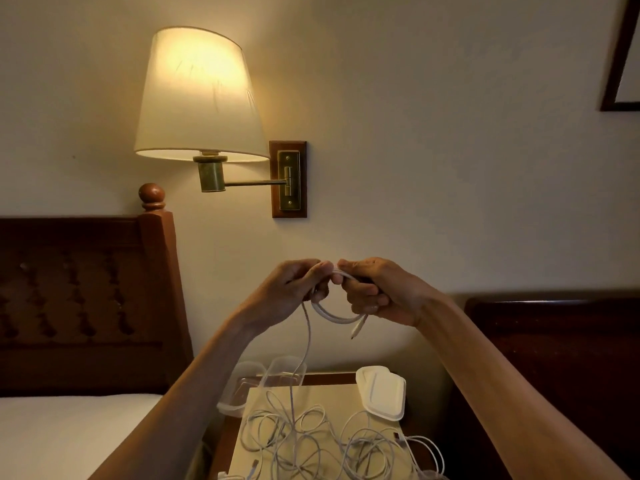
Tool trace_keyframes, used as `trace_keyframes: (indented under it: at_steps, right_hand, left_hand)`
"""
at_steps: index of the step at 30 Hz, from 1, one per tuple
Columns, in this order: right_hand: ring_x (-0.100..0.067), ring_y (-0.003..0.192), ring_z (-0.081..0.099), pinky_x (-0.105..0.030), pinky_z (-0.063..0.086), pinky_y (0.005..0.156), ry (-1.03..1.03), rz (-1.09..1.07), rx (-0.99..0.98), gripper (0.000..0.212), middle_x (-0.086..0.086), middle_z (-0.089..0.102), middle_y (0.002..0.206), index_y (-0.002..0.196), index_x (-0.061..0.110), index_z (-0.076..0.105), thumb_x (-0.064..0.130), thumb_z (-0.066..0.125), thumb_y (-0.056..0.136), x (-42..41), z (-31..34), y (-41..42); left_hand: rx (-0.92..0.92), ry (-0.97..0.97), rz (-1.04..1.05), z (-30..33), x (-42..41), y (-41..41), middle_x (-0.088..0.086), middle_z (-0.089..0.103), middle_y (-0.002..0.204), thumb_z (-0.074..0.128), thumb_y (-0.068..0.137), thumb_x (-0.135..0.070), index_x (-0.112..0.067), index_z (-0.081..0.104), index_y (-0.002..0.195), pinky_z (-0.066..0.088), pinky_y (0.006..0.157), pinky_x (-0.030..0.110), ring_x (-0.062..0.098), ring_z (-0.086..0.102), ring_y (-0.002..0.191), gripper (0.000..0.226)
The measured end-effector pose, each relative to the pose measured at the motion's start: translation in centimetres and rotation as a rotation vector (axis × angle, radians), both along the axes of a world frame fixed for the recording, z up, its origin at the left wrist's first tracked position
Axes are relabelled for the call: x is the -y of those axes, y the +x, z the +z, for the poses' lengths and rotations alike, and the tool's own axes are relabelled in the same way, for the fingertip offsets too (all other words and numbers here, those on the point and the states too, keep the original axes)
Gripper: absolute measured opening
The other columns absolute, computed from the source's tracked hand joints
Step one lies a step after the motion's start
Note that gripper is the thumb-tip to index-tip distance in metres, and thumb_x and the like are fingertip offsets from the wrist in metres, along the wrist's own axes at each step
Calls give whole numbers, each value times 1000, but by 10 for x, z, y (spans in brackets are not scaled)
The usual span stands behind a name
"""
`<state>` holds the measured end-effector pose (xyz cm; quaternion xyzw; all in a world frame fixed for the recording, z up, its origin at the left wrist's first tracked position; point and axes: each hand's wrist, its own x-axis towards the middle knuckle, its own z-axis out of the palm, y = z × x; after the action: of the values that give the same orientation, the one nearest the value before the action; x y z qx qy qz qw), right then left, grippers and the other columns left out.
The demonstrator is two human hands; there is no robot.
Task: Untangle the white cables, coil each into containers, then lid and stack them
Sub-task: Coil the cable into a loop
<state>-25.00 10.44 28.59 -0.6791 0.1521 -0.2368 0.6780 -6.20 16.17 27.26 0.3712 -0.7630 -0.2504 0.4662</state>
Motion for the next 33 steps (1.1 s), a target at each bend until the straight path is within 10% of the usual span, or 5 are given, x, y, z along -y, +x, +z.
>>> trace_keyframes:
  at_steps: [6,19,25,33]
  right_hand:
    - [-5,44,30,-19,31,45,198,158,129,38,7,33,55,82,14,51,26,25,107,-2,-3,4]
    - [-7,44,10,-18,27,35,474,-114,478,30,10,14,56,67,17,51,17,37,93,6,32,-23]
    - [-9,41,39,-18,37,44,61,-425,313,35,1,39,53,76,13,48,17,30,106,10,14,-2]
    - [-14,54,65,-24,54,59,-585,-472,-82,36,2,65,58,85,6,62,28,40,103,-9,-10,13]
  left_hand:
    - [-131,-51,97,-2,1,-11,7,47,70,44,98,-32,3,59,85,37,58,16,9,43,62,40]
    - [-132,-24,343,-88,29,45,-8,50,56,46,99,-25,-25,58,68,32,43,21,5,40,45,33]
    - [461,103,113,-77,4,8,-3,56,66,48,100,-32,-15,62,76,41,57,29,7,49,57,32]
    - [510,-614,350,-7,-9,-4,-23,47,59,45,98,-41,-25,63,80,35,50,9,1,49,47,30]
